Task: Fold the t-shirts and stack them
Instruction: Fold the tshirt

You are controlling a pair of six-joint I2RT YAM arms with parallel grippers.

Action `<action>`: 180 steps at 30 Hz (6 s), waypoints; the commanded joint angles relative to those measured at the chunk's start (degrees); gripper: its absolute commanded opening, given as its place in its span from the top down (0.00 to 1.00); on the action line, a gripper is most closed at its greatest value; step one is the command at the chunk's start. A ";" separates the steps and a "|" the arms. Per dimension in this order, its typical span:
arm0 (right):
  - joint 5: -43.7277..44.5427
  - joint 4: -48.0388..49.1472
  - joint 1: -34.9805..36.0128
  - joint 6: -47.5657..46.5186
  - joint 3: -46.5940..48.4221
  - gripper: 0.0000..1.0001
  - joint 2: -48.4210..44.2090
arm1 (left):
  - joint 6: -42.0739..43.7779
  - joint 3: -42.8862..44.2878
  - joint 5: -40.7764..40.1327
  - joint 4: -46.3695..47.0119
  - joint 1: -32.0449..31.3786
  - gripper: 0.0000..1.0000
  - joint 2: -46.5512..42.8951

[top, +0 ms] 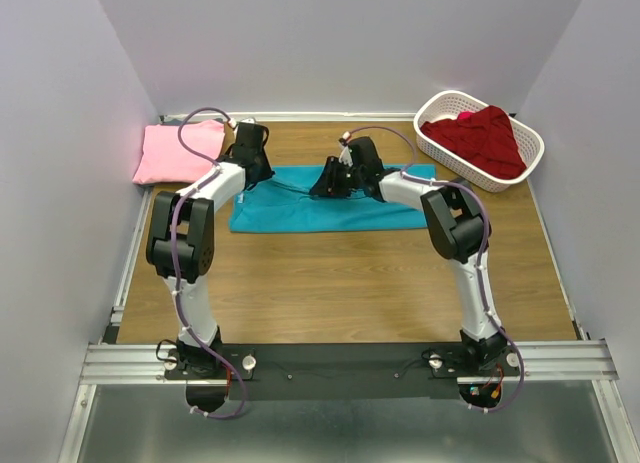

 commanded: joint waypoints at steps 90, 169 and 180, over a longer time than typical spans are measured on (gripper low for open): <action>20.94 -22.97 -28.15 -10.05 -47.84 0.54 -39.04 | -19.02 -37.80 -2.64 -0.34 6.34 0.57 -19.75; 32.27 -27.71 -2.85 -18.39 -38.80 0.47 -43.53 | -11.63 -16.52 -4.23 -7.38 -4.03 0.54 -16.86; 34.57 -33.60 3.65 -15.76 -35.90 0.46 -34.92 | -9.88 -11.62 -3.87 -7.63 -4.29 0.55 -4.47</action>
